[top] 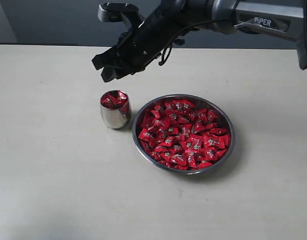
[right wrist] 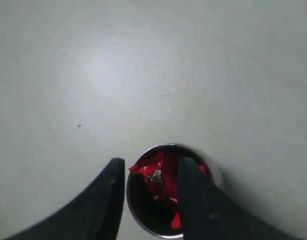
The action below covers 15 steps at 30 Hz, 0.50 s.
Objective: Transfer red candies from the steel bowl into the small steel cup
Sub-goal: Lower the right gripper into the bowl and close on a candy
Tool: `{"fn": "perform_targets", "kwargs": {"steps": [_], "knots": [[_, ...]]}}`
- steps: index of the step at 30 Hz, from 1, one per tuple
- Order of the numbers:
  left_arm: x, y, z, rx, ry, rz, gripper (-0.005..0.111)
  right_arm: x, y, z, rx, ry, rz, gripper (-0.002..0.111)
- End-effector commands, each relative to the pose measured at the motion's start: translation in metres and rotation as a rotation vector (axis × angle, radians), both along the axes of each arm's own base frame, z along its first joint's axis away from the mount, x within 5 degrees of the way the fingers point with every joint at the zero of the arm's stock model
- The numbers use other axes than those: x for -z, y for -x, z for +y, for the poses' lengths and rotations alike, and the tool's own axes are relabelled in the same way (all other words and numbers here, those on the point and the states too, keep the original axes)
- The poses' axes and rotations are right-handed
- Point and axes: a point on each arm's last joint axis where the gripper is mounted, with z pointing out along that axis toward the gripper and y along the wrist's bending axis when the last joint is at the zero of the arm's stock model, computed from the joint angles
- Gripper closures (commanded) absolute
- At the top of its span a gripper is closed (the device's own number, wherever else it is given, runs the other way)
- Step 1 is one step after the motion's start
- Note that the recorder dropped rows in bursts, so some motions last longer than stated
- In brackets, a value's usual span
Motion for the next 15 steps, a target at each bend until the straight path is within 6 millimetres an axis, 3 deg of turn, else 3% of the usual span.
{"fn": "perform_targets", "kwargs": {"steps": [1,15], "knots": [[0.001,0.0,0.0,0.006,-0.002,-0.008,0.106,-0.004,-0.005,-0.023,0.07,0.008,-0.025,0.073],[0.001,0.0,0.0,0.006,-0.002,-0.008,0.106,-0.013,0.025,-0.137,0.399,0.029,-0.187,0.073]]}}
